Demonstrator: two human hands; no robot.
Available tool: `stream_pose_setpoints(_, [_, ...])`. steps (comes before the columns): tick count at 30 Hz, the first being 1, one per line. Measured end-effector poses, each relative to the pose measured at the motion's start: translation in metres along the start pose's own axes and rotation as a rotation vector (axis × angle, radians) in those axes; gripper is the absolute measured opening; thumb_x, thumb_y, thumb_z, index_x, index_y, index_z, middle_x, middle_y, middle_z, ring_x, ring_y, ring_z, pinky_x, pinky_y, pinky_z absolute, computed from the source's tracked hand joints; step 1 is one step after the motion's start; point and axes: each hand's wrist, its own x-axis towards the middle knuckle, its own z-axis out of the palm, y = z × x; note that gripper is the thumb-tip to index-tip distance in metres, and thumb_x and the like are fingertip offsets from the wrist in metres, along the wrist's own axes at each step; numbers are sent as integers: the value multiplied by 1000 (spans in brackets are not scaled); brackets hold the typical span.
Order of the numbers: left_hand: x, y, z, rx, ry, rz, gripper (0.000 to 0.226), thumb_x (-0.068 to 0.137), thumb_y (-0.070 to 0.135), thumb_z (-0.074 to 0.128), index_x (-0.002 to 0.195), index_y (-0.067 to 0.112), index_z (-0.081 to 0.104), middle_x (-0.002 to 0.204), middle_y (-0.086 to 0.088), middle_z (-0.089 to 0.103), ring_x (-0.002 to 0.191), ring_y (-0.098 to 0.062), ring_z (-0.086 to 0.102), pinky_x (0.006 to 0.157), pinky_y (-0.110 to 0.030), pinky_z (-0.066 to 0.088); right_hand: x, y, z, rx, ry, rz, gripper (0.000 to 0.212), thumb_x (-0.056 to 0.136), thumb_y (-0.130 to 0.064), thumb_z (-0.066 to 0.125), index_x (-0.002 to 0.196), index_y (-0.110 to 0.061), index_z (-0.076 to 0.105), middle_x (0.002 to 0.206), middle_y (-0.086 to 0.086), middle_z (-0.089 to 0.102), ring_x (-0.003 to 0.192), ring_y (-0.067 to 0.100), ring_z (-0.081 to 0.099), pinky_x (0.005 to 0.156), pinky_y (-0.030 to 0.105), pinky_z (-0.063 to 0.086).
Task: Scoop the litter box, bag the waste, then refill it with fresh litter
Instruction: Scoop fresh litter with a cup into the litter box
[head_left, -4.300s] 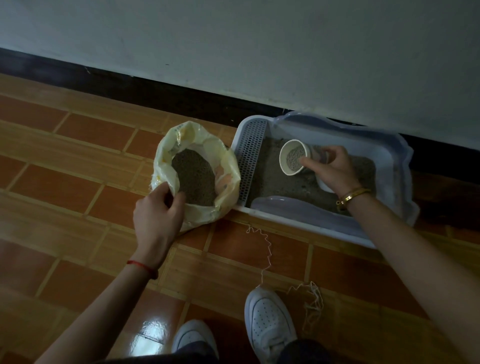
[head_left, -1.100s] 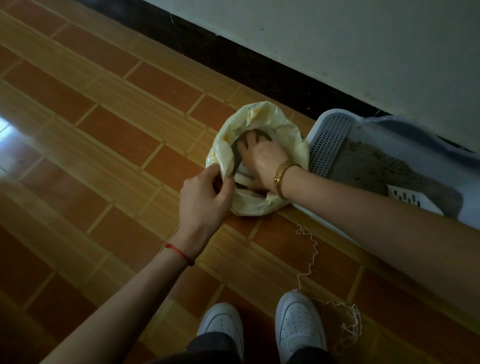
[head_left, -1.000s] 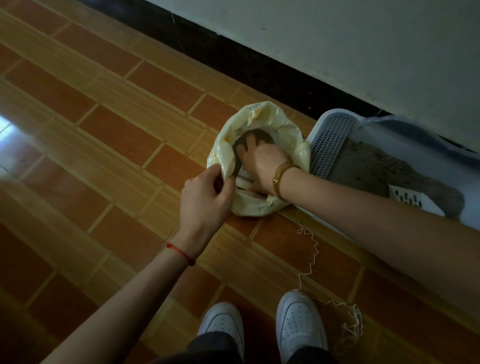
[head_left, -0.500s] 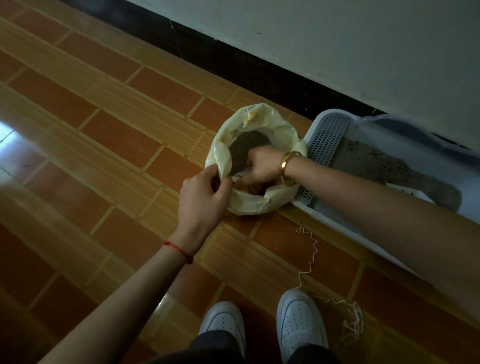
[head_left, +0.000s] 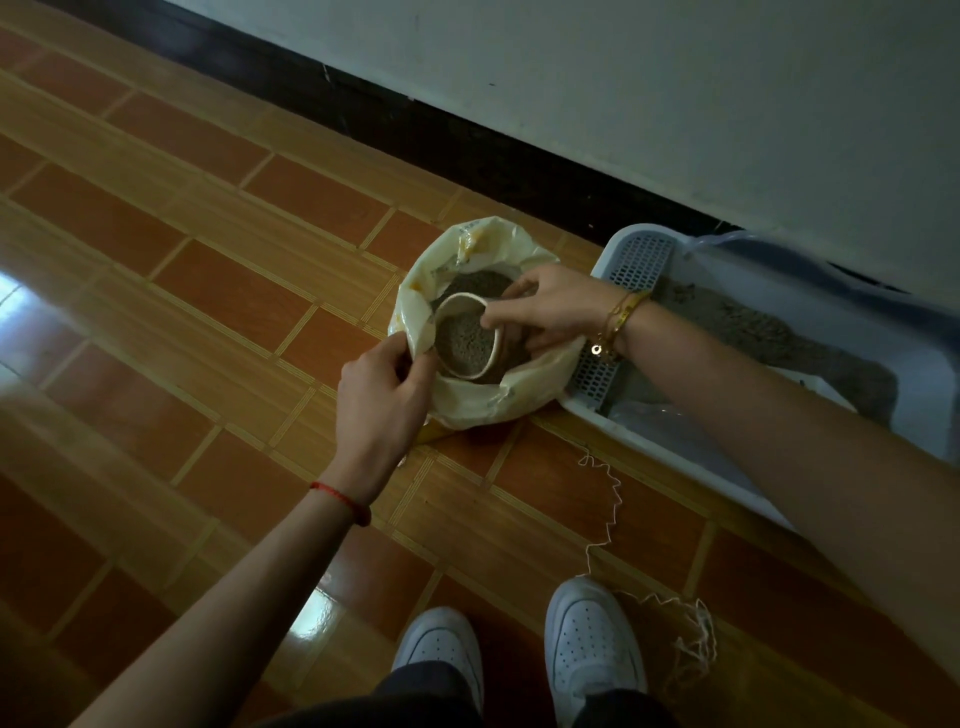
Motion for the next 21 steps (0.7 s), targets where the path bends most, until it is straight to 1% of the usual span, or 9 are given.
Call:
stream_pose_setpoints(2, [1,0,0,-9,2,-4,35,95,36,50,86,8,67,72,-9,68,64,-28,65,54,-47,54,-3,0,-6,76,-3,9,23,78,-32,74,90,-18,62,93,1,66,89,13,66,83,37,58])
stream_pose_setpoints(6, [0,-1,0,-9,-16,-1,32,95,34,50,88,8,68,73,-8,69,64,-27,66,54,-47,54,-8,3,-14,191,-11,29,49,74,-34,77,112,-7,62,112,11,65,101,22,66,83,40,58])
stream_pose_setpoints(10, [0,1,-1,-22,-22,-19,45,90,44,44,92,6,69,79,-11,72,70,-29,69,60,-52,57,-15,7,-17,412,-55,22,49,78,-33,73,117,-7,60,114,15,65,99,26,68,79,36,59])
stream_pose_setpoints(12, [0,2,-1,-27,-23,-23,46,90,44,44,93,6,69,81,-12,72,71,-29,70,61,-53,57,-19,8,-16,504,-42,-2,52,77,-32,74,119,-7,58,115,16,65,99,25,68,77,34,59])
stream_pose_setpoints(14, [0,2,-1,-27,-27,-18,44,91,43,45,92,5,69,80,-12,72,70,-30,70,60,-53,57,-22,8,-13,450,31,-46,55,73,-33,78,119,-10,58,115,12,64,100,22,67,75,33,59])
stream_pose_setpoints(16, [0,3,-1,-20,-24,-14,41,93,39,46,92,4,68,80,-13,72,70,-31,69,59,-54,57,-26,7,-11,227,147,-96,60,70,-39,79,120,-15,57,116,3,60,101,16,63,76,30,58])
stream_pose_setpoints(17, [0,3,-1,-13,-20,-12,39,94,37,47,92,4,68,79,-14,72,69,-31,69,59,-54,56,-27,7,-10,117,202,-122,63,69,-42,79,121,-18,56,116,1,57,101,14,60,79,31,57])
stream_pose_setpoints(19, [0,3,-1,2,-14,-13,38,94,35,47,92,3,68,79,-14,71,69,-31,68,59,-53,56,-29,6,-9,5,271,-163,66,66,-48,79,122,-22,55,119,0,55,105,15,57,88,38,53])
stream_pose_setpoints(21, [0,4,0,10,-12,-13,34,97,31,49,92,3,68,79,-13,71,69,-31,69,60,-52,57,-30,7,-8,-5,296,-174,66,66,-50,78,122,-23,55,122,1,54,109,17,55,91,41,52])
